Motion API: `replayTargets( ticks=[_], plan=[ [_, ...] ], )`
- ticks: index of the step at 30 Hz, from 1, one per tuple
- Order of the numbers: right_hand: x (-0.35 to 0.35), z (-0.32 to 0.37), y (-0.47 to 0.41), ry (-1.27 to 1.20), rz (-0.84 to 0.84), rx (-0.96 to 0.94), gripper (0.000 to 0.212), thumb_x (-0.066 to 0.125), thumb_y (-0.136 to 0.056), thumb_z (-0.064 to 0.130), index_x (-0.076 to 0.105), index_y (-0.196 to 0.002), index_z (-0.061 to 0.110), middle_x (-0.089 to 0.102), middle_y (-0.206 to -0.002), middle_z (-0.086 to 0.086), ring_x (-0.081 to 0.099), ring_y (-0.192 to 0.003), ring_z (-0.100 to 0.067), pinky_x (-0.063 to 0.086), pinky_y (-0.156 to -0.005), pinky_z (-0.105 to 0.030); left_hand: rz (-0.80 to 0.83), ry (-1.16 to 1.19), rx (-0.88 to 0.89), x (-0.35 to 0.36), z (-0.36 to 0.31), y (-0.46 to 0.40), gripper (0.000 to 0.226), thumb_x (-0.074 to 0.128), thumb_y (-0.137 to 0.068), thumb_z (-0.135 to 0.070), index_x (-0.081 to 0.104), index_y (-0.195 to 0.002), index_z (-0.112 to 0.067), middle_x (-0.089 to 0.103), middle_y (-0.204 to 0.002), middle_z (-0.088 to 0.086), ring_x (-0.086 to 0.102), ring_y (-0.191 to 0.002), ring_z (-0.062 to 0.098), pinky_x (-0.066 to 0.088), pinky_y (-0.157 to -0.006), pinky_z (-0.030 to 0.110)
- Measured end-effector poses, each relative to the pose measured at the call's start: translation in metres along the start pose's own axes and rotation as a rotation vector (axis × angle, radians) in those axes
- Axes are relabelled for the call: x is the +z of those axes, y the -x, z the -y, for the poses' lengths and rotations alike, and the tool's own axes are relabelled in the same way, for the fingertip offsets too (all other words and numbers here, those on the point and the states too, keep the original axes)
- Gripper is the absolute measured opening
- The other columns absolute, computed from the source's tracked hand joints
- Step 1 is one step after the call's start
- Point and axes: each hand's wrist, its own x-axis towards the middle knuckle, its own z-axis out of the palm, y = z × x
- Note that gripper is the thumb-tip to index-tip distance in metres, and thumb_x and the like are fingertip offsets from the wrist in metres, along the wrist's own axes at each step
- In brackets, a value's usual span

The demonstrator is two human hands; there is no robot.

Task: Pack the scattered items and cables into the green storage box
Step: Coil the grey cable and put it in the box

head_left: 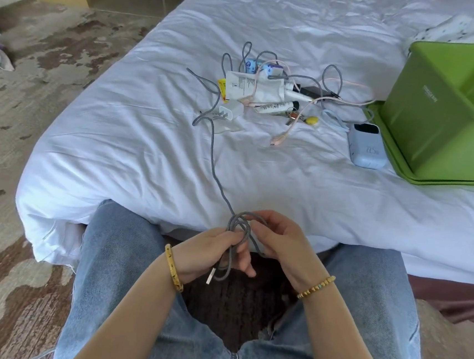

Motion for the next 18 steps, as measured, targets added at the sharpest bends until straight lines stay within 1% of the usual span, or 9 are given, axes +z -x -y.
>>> replayTargets(
  ticks=[2, 3, 5, 8, 10, 12, 14, 16, 18],
  plan=[
    [-0.0014, 0.0002, 0.0025, 0.015, 0.049, 0.048, 0.015, 0.058, -0.089, 0.016, 0.070, -0.086, 0.025, 0.061, -0.065, 0.013, 0.050, -0.059, -0.003, 0.039, -0.053, -0.014, 0.063, 0.003, -0.015, 0.0009, -0.0036, 0.0013, 0.042, 0.026, -0.101, -0.022, 0.044, -0.063, -0.015, 0.053, -0.049, -0.001, 0.063, -0.052, 0.018, 0.057, -0.077, 0.033],
    [-0.0024, -0.0006, 0.0033, -0.014, 0.077, 0.063, 0.015, 0.057, -0.089, 0.016, 0.071, -0.085, 0.023, 0.053, -0.056, 0.014, 0.041, -0.050, -0.001, 0.033, -0.045, -0.012, 0.084, 0.010, -0.023, 0.0015, -0.0041, 0.0017, 0.043, 0.026, -0.101, -0.023, 0.044, -0.063, -0.015, 0.051, -0.047, -0.001, 0.059, -0.045, 0.016, 0.057, -0.074, 0.033],
    [-0.0045, -0.0025, 0.0036, -0.054, 0.095, 0.075, 0.015, 0.058, -0.089, 0.016, 0.071, -0.083, 0.020, 0.043, -0.050, 0.014, 0.031, -0.044, 0.000, 0.027, -0.039, -0.010, 0.098, 0.039, -0.033, 0.0034, -0.0051, 0.0018, 0.042, 0.027, -0.101, -0.024, 0.047, -0.065, -0.015, 0.048, -0.047, -0.002, 0.049, -0.037, 0.012, 0.056, -0.065, 0.031],
    [-0.0052, -0.0041, 0.0006, 0.125, 0.032, 0.029, 0.011, 0.062, -0.086, 0.019, 0.070, -0.079, 0.021, 0.052, -0.052, 0.015, 0.040, -0.045, 0.003, 0.033, -0.044, -0.009, 0.054, 0.047, -0.042, 0.0059, -0.0035, 0.0003, 0.036, 0.029, -0.101, -0.023, 0.050, -0.074, -0.012, 0.045, -0.047, -0.003, 0.040, -0.033, 0.010, 0.053, -0.055, 0.029],
    [-0.0048, -0.0046, -0.0022, 0.343, -0.021, -0.055, 0.013, 0.062, -0.086, 0.020, 0.067, -0.081, 0.030, 0.059, -0.064, 0.016, 0.047, -0.052, 0.006, 0.038, -0.055, -0.007, 0.009, 0.040, -0.046, 0.0069, -0.0018, -0.0004, 0.033, 0.030, -0.100, -0.022, 0.049, -0.077, -0.009, 0.043, -0.045, -0.003, 0.037, -0.032, 0.010, 0.050, -0.050, 0.027],
    [-0.0039, -0.0047, -0.0035, 0.554, -0.007, -0.116, 0.022, 0.058, -0.086, 0.019, 0.058, -0.092, 0.040, 0.056, -0.079, 0.017, 0.047, -0.056, 0.007, 0.039, -0.060, -0.005, -0.008, 0.011, -0.052, 0.0070, -0.0008, -0.0009, 0.032, 0.030, -0.100, -0.022, 0.047, -0.077, -0.009, 0.042, -0.044, -0.004, 0.034, -0.032, 0.009, 0.048, -0.047, 0.026],
    [-0.0037, -0.0053, -0.0039, 0.696, 0.040, -0.139, 0.029, 0.055, -0.085, 0.019, 0.050, -0.098, 0.044, 0.051, -0.089, 0.017, 0.046, -0.058, 0.004, 0.040, -0.063, -0.009, 0.011, -0.067, -0.065, 0.0063, -0.0006, -0.0007, 0.031, 0.029, -0.100, -0.020, 0.046, -0.076, -0.010, 0.041, -0.044, -0.005, 0.034, -0.033, 0.009, 0.048, -0.047, 0.025],
    [-0.0033, -0.0052, -0.0039, 0.798, 0.062, -0.166, 0.027, 0.055, -0.083, 0.019, 0.050, -0.099, 0.042, 0.049, -0.091, 0.020, 0.045, -0.059, 0.003, 0.037, -0.063, -0.014, 0.039, -0.128, -0.083, 0.0055, -0.0009, -0.0003, 0.030, 0.029, -0.098, -0.016, 0.047, -0.075, -0.011, 0.041, -0.044, -0.005, 0.035, -0.034, 0.009, 0.049, -0.047, 0.025],
    [-0.0019, -0.0034, -0.0036, 0.849, 0.058, -0.202, 0.024, 0.054, -0.083, 0.021, 0.051, -0.097, 0.040, 0.050, -0.088, 0.024, 0.046, -0.063, 0.010, 0.032, -0.061, -0.013, 0.060, -0.114, -0.089, 0.0044, -0.0014, 0.0005, 0.029, 0.029, -0.098, -0.015, 0.048, -0.076, -0.010, 0.041, -0.045, -0.004, 0.035, -0.034, 0.009, 0.048, -0.046, 0.025]
  ],
)
